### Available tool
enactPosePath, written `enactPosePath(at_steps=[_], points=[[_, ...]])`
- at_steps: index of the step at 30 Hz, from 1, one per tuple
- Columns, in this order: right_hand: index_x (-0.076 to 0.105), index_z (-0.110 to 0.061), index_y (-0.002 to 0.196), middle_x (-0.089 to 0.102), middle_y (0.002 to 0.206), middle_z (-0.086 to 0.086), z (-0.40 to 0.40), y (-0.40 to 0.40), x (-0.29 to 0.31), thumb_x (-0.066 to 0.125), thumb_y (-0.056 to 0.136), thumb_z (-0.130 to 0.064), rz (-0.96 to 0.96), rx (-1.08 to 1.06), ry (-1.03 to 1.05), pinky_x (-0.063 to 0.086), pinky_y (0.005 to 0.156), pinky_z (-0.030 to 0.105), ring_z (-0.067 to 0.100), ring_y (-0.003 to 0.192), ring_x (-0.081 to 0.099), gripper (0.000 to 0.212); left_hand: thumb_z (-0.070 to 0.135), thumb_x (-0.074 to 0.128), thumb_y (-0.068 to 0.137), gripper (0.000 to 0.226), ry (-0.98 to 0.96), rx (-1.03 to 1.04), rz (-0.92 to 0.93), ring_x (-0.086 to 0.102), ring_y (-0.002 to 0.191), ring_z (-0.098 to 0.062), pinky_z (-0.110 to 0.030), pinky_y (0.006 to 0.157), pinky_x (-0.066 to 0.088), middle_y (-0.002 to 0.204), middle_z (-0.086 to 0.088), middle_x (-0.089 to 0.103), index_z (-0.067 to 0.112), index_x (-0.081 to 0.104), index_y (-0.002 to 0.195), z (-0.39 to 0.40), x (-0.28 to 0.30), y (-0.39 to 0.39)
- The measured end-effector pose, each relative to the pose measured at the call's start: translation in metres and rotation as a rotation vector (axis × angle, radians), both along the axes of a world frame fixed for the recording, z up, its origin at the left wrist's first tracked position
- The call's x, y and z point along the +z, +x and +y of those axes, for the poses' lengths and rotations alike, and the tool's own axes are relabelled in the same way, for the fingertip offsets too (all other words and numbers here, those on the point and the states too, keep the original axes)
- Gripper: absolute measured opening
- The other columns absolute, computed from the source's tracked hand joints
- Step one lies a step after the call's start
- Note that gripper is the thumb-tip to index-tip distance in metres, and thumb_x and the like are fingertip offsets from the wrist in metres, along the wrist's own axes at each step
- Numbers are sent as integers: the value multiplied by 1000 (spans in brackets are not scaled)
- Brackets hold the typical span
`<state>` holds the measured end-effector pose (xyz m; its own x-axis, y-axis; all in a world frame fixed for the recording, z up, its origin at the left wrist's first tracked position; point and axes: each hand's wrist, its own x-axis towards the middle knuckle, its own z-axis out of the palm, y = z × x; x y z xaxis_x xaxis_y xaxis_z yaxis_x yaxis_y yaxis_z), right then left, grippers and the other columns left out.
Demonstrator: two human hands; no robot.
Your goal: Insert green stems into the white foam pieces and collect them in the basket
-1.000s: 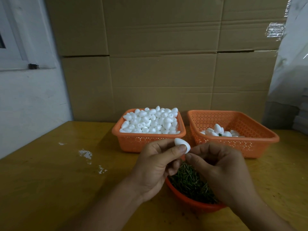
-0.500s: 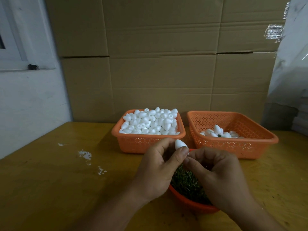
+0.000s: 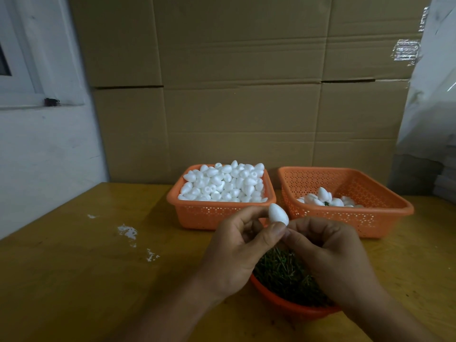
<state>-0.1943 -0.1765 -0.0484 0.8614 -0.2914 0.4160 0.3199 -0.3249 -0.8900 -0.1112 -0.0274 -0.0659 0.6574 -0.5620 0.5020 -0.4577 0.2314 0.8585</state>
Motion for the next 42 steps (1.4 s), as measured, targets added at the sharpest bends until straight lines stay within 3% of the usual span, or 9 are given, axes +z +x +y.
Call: enactPosePath(at_steps=[5, 11, 14, 19, 29, 34, 36, 40, 42], points=[[72, -22, 76, 68, 62, -2, -40, 25, 4, 68, 91, -24, 63, -290, -254, 38, 42, 20, 1, 41, 51, 16, 54, 67, 81, 30, 158, 186, -83, 56, 67, -1, -20, 63, 49, 71, 12, 56, 36, 70, 105, 0, -10, 3], [73, -25, 83, 67, 65, -2, -103, 69, 11, 66, 93, -31, 252, -605, -488, 48, 53, 37, 25, 60, 62, 14, 38, 68, 87, 17, 223, 199, -169, 50, 59, 1, -16, 57, 42, 63, 18, 52, 32, 70, 103, -2, -14, -4], [68, -18, 65, 62, 62, 4, -127, 85, 13, 61, 93, -32, 401, -699, -567, 53, 71, 44, 36, 87, 62, 33, 35, 68, 89, 13, 237, 198, -177, 52, 60, 1, -15, 57, 43, 64, 17, 54, 31, 71, 101, -2, -13, -6], [60, -18, 71, 54, 89, 8, -135, 100, 18, 60, 89, -43, 619, -770, -690, 41, 98, 51, 36, 117, 49, 31, 39, 66, 88, 14, 257, 198, -197, 54, 63, 1, -17, 59, 44, 66, 17, 55, 34, 69, 102, -1, -13, -6], [63, -18, 78, 65, 89, 7, -134, 98, 20, 58, 89, -57, 721, -742, -774, 38, 98, 49, 29, 100, 58, 41, 43, 65, 87, 15, 255, 202, -219, 53, 61, 0, -18, 58, 44, 64, 16, 54, 37, 67, 101, -3, -14, -5], [62, -15, 61, 57, 70, 5, -126, 86, 20, 59, 92, -36, 566, -786, -755, 39, 98, 51, 27, 90, 50, 37, 35, 67, 90, 10, 245, 201, -231, 53, 61, -1, -18, 58, 44, 64, 17, 54, 33, 68, 100, -2, -14, -5], [60, -14, 56, 58, 60, 6, -121, 80, 19, 57, 93, -31, 461, -778, -726, 44, 91, 50, 29, 79, 54, 41, 34, 67, 90, 10, 237, 203, -232, 54, 61, -1, -17, 58, 44, 64, 17, 54, 32, 68, 100, -2, -12, -5], [64, -18, 64, 63, 56, 6, -107, 70, 22, 59, 96, -27, 301, -637, -591, 53, 54, 42, 32, 56, 64, 33, 28, 68, 91, 8, 217, 214, -233, 54, 59, 0, -12, 56, 41, 63, 17, 56, 28, 70, 98, 0, -9, -5], [69, -23, 77, 67, 63, -1, -96, 63, 23, 60, 96, -27, 216, -573, -524, 55, 53, 45, 24, 55, 64, 22, 27, 68, 92, 7, 215, 226, -236, 54, 58, -1, -14, 55, 41, 64, 17, 57, 28, 70, 99, 1, -8, -4]])
